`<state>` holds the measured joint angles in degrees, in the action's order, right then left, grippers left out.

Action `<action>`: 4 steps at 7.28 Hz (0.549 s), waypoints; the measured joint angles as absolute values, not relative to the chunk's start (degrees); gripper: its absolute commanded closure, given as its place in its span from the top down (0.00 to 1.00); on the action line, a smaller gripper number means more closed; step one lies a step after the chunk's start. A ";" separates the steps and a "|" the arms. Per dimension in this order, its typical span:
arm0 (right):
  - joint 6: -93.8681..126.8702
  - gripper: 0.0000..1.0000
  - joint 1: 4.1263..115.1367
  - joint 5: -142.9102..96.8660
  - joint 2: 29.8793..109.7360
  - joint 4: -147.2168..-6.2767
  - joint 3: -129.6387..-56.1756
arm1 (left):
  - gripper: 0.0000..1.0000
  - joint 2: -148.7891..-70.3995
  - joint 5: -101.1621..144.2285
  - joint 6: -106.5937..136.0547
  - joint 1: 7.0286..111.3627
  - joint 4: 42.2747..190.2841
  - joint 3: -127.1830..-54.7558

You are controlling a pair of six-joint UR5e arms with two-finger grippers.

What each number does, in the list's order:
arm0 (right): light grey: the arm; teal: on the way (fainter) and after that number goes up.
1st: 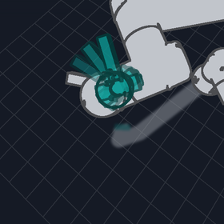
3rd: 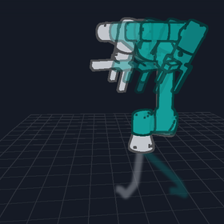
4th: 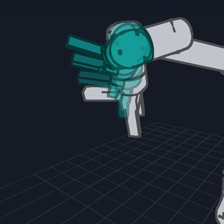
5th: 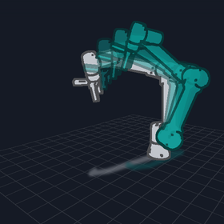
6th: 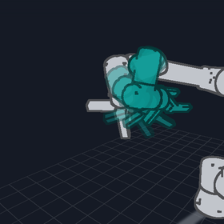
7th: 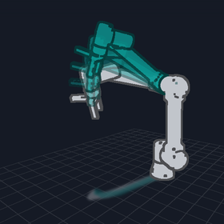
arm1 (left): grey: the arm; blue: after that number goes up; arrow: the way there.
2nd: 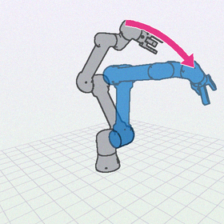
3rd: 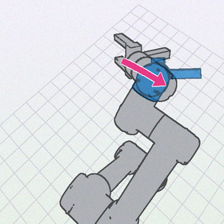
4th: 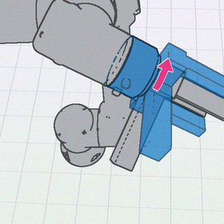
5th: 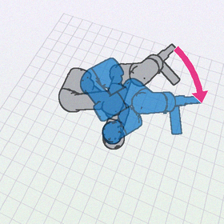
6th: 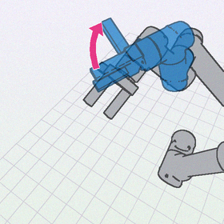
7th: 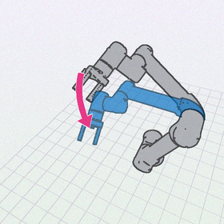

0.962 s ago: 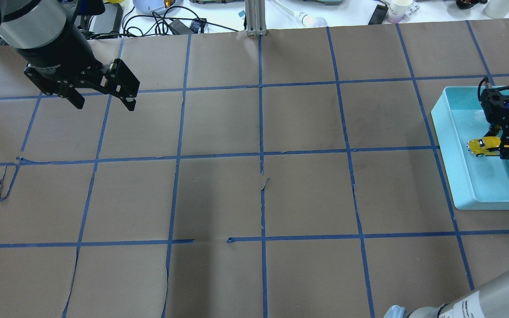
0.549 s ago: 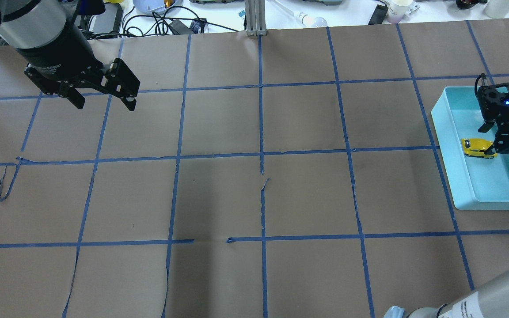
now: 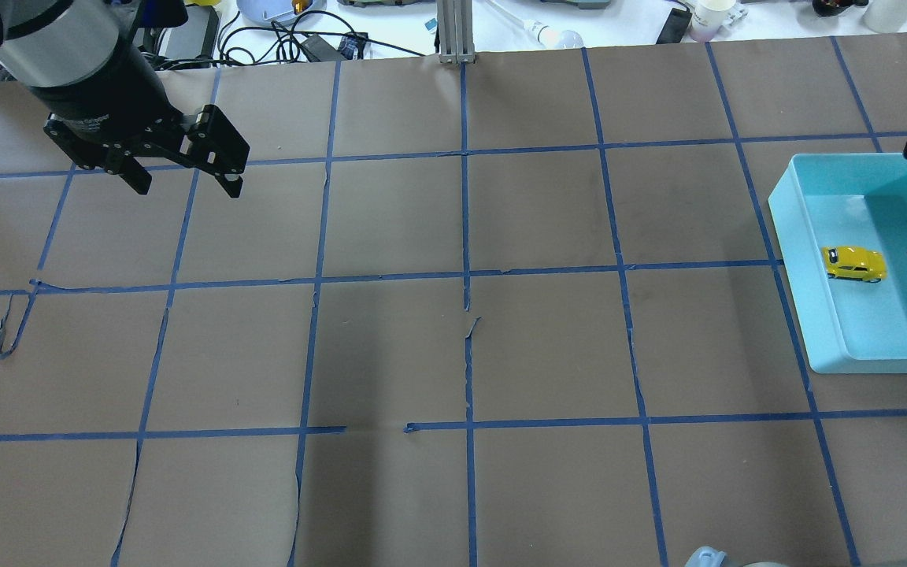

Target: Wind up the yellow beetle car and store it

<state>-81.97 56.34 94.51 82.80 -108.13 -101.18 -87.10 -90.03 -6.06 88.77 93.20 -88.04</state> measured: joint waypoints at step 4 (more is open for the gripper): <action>-38.39 1.00 59.80 90.59 92.05 -91.21 -93.77 | 1.00 -87.10 -89.73 -6.12 88.77 93.13 -87.98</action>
<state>-38.39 59.80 90.59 92.05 -91.21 -93.77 -87.10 -89.73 -6.12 88.77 93.13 -87.98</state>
